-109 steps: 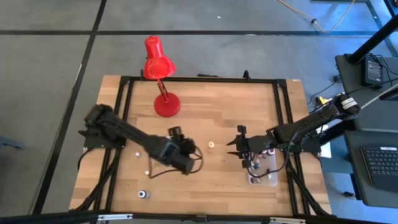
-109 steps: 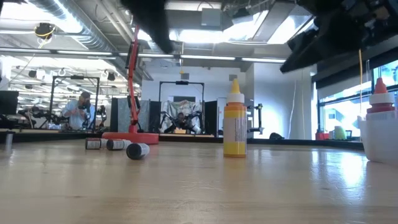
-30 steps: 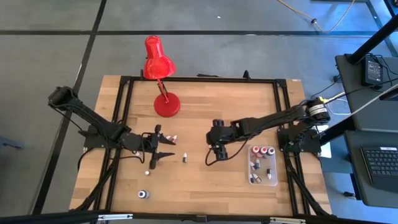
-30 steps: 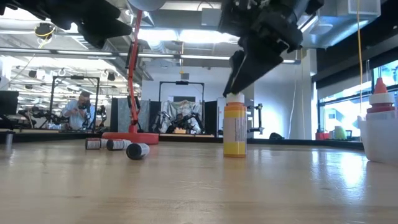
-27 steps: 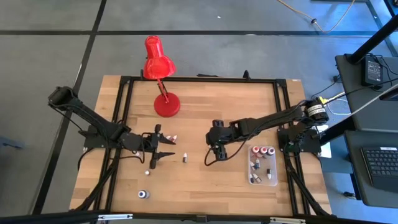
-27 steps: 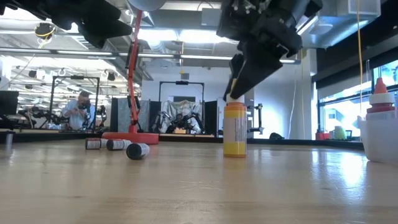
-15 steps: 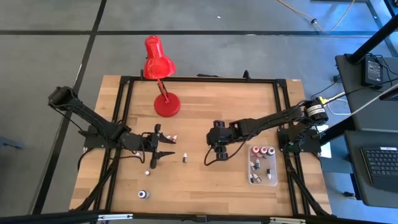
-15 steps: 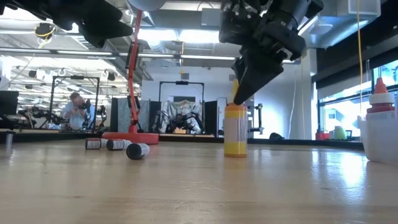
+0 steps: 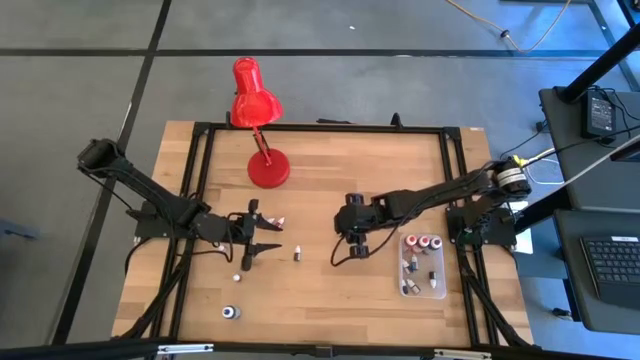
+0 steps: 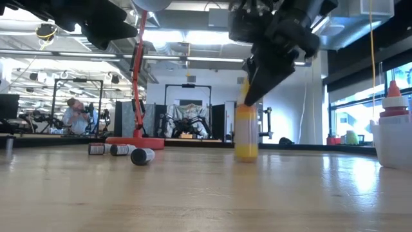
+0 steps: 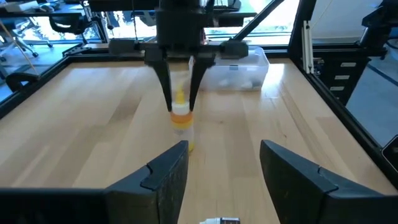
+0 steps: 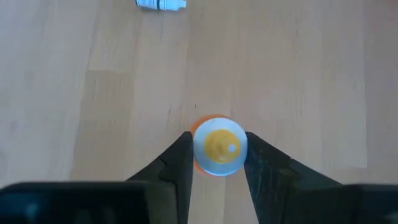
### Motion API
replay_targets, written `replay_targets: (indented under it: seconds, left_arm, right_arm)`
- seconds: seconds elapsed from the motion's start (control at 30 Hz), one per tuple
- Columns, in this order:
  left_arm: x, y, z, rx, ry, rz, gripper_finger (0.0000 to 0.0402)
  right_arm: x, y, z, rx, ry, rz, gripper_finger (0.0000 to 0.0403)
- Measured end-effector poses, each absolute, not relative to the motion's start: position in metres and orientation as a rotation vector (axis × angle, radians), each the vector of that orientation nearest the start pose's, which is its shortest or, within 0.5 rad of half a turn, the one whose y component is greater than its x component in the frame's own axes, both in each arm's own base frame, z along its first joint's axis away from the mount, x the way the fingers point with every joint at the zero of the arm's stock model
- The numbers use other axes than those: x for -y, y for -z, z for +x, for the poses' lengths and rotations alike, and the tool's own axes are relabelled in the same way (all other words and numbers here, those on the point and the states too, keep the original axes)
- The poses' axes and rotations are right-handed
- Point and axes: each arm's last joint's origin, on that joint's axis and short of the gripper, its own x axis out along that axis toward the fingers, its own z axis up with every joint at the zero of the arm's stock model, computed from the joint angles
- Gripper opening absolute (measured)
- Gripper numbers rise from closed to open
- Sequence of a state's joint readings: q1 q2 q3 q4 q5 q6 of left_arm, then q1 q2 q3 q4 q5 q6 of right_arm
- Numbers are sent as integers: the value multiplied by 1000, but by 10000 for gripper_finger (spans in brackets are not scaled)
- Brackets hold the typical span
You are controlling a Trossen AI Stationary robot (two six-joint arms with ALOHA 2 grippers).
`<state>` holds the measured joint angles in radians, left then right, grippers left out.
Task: Pick & Place food coloring
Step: Put the big yellow bottle into the transparent container
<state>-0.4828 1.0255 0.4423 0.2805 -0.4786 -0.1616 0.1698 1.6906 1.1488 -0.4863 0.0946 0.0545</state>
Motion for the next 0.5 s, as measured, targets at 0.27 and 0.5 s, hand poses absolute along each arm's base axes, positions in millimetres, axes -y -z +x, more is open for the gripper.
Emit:
replay_targets:
  seconds: [0.27, 0.5]
  left_arm:
    - [86, -216, 192, -268, -18, -20, 195]
    - [86, -216, 192, -268, -17, -20, 193]
  right_arm:
    - [-85, -264, 290, -960, -13, 66, 120]
    - [-122, -289, 230, -988, 49, 178, 120]
